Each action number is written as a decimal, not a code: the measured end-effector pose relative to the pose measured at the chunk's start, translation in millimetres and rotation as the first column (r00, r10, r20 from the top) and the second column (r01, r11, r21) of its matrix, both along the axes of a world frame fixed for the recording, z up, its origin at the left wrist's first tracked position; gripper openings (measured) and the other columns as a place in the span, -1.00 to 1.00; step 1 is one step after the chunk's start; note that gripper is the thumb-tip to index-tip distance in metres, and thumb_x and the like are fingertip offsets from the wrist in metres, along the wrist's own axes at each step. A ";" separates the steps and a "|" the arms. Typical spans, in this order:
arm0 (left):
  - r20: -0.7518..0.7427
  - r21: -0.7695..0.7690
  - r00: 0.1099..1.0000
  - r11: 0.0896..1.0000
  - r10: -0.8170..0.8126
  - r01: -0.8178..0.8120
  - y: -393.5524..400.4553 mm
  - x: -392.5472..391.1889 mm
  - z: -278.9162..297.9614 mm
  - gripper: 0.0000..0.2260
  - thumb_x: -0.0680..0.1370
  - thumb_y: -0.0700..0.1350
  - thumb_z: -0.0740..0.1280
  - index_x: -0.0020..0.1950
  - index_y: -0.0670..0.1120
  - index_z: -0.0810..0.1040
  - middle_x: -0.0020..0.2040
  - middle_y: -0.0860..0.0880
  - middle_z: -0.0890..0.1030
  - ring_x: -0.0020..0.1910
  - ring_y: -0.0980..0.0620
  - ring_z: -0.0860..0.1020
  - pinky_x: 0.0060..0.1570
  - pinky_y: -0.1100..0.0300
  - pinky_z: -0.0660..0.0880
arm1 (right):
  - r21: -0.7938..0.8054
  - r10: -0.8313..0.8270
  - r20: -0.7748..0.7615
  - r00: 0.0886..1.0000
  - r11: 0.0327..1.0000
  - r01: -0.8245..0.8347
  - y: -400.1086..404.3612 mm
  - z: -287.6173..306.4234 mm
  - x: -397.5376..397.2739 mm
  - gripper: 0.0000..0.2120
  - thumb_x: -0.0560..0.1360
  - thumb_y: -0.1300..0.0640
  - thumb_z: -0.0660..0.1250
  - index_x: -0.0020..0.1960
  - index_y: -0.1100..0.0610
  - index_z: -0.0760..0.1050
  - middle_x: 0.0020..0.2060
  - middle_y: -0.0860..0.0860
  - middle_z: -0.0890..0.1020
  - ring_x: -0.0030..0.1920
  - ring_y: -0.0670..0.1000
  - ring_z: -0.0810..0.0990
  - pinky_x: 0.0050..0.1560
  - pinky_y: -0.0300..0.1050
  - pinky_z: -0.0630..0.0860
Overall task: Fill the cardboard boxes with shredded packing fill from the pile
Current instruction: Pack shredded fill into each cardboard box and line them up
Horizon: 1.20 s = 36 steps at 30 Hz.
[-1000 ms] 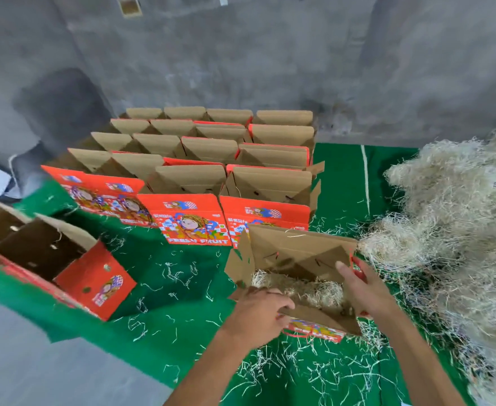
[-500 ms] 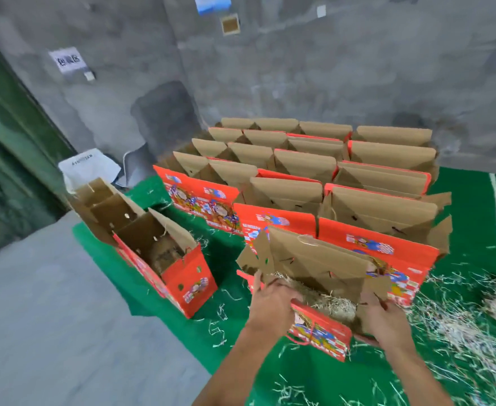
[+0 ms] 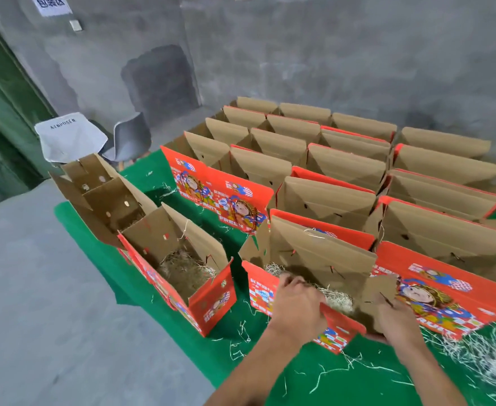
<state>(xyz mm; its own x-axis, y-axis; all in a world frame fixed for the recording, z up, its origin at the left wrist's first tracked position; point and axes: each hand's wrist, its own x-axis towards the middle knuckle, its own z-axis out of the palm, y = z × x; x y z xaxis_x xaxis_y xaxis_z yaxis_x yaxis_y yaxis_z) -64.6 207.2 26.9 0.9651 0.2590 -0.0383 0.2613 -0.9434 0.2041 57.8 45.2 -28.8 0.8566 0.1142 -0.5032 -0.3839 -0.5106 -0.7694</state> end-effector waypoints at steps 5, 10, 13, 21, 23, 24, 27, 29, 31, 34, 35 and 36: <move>0.081 -0.050 0.996 0.998 0.035 -0.031 -12.8 -12.0 -8.1 -0.86 0.47 -0.03 0.32 -0.22 0.03 0.66 -0.40 0.14 0.50 -0.17 0.04 0.49 0.29 0.08 0.24 | -0.048 -0.029 0.040 0.999 0.998 0.031 -11.4 0.4 -8.3 -0.80 0.67 0.00 0.22 0.00 0.13 0.45 -0.26 0.04 0.60 -0.45 0.00 0.67 -0.49 -0.17 0.60; 0.129 -0.066 0.988 0.995 0.084 -0.076 -55.9 -38.1 -8.4 -0.84 0.46 -0.04 0.33 -0.10 0.15 0.70 -0.40 0.16 0.53 -0.18 0.06 0.41 0.29 0.07 0.25 | -0.084 0.091 0.089 0.992 0.993 -0.083 -46.6 2.8 -29.0 -0.67 0.69 -0.03 0.16 0.04 0.22 0.50 -0.27 0.06 0.62 -0.37 -0.01 0.65 -0.47 -0.21 0.48; 0.075 -0.081 0.990 0.990 0.123 -0.117 -86.7 -61.0 -7.6 -0.76 0.47 -0.05 0.32 0.01 0.22 0.70 -0.29 0.15 0.63 -0.10 0.09 0.49 0.28 0.12 0.23 | -0.006 0.103 0.058 0.993 0.995 -0.103 -76.7 7.0 -50.0 -0.70 0.68 0.06 0.19 -0.11 0.24 0.46 -0.40 0.08 0.56 -0.61 -0.10 0.56 -0.64 -0.34 0.36; 0.154 -0.099 0.930 0.941 0.334 -0.322 -128.6 -135.5 -17.0 -0.70 0.31 0.00 0.26 -0.12 0.29 0.70 -0.30 0.23 0.66 0.04 0.10 0.48 0.40 0.15 0.08 | 0.160 0.194 0.011 0.981 0.968 -0.193 -124.6 -12.8 -134.6 -0.73 0.66 0.03 0.23 -0.01 0.25 0.49 -0.24 0.25 0.69 -0.29 0.29 0.70 -0.32 0.27 0.65; 0.186 -0.126 0.904 0.922 0.385 -0.367 -117.7 -150.7 -17.0 -0.76 0.30 -0.04 0.31 -0.20 0.23 0.72 -0.26 0.27 0.66 0.12 0.12 0.48 0.47 0.02 0.06 | 0.213 0.188 0.017 0.982 0.959 -0.187 -112.5 -12.9 -154.3 -0.73 0.66 0.03 0.23 -0.02 0.25 0.48 -0.26 0.25 0.69 -0.30 0.29 0.70 -0.32 0.26 0.65; 0.180 -0.117 0.899 0.916 0.400 -0.384 -109.5 -155.8 -15.1 -0.79 0.32 -0.06 0.34 -0.23 0.20 0.72 -0.18 0.31 0.66 0.16 0.15 0.46 0.51 -0.03 -0.01 | 0.252 0.169 0.002 0.986 0.954 -0.164 -103.0 -13.2 -161.3 -0.73 0.66 0.04 0.22 -0.02 0.26 0.47 -0.26 0.25 0.68 -0.33 0.26 0.71 -0.35 0.18 0.66; 0.128 -0.076 0.898 0.907 0.420 -0.413 -77.3 -163.9 -5.5 -0.79 0.41 -0.13 0.35 -0.21 0.15 0.72 0.02 0.33 0.62 0.28 0.21 0.39 0.54 0.02 -0.18 | 0.331 0.141 -0.039 0.989 0.936 -0.120 -64.6 -11.8 -180.3 -0.75 0.67 0.06 0.21 -0.02 0.24 0.46 -0.17 0.30 0.64 -0.36 0.23 0.71 -0.35 0.08 0.67; 0.114 -0.093 0.900 0.906 0.421 -0.412 -57.0 -163.2 2.7 -0.75 0.43 -0.20 0.32 -0.21 0.11 0.72 0.05 0.28 0.63 0.28 0.21 0.40 0.53 0.08 -0.17 | 0.360 0.120 -0.030 0.992 0.928 -0.101 -37.2 -12.3 -189.7 -0.76 0.68 0.07 0.20 -0.05 0.22 0.46 -0.13 0.30 0.61 -0.34 0.23 0.71 -0.33 0.08 0.68; 0.145 -0.135 0.897 0.907 0.417 -0.400 -46.7 -159.5 11.5 -0.71 0.40 -0.28 0.29 -0.27 0.07 0.70 -0.04 0.20 0.67 0.17 0.18 0.50 0.52 0.08 -0.01 | 0.368 0.104 -0.020 0.994 0.926 -0.089 -16.3 -13.0 -192.6 -0.77 0.68 0.09 0.20 -0.07 0.21 0.47 -0.12 0.27 0.61 -0.31 0.23 0.72 -0.28 0.15 0.68; 0.199 -0.195 0.899 0.915 0.390 -0.354 -43.5 -155.3 19.3 -0.74 0.38 -0.30 0.28 -0.26 0.02 0.67 -0.17 0.16 0.67 -0.05 0.16 0.57 0.40 0.10 0.24 | 0.332 0.112 -0.028 0.993 0.938 -0.096 -1.5 -16.2 -187.6 -0.79 0.68 0.09 0.20 -0.05 0.19 0.48 -0.13 0.20 0.65 -0.24 0.19 0.73 -0.13 0.26 0.66; 0.231 -0.206 0.897 0.919 0.378 -0.335 -47.3 -153.7 19.7 -0.75 0.40 -0.28 0.28 -0.22 0.03 0.67 -0.16 0.16 0.67 -0.05 0.16 0.57 0.37 0.11 0.27 | 0.318 0.121 -0.027 0.992 0.942 -0.106 -2.0 -17.2 -184.5 -0.79 0.68 0.07 0.19 -0.03 0.15 0.50 -0.09 0.18 0.67 -0.17 0.15 0.72 -0.05 0.25 0.65; 0.274 -0.215 0.893 0.928 0.357 -0.305 -52.3 -149.9 19.7 -0.77 0.43 -0.26 0.28 -0.20 0.03 0.66 -0.16 0.16 0.66 -0.07 0.16 0.57 0.32 0.11 0.30 | 0.311 0.127 -0.013 0.992 0.943 -0.116 -5.1 -16.8 -181.6 -0.79 0.67 0.03 0.19 0.01 0.12 0.53 -0.05 0.12 0.68 -0.09 0.10 0.71 0.05 0.22 0.64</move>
<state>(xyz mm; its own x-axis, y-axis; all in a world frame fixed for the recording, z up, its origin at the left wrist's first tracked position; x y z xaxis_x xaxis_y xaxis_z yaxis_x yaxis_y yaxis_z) -214.5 154.8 46.7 0.7955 0.5808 0.1728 0.4538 -0.7600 0.4653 -123.7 40.1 -45.6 0.8103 0.3706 -0.4540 -0.3612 -0.2943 -0.8848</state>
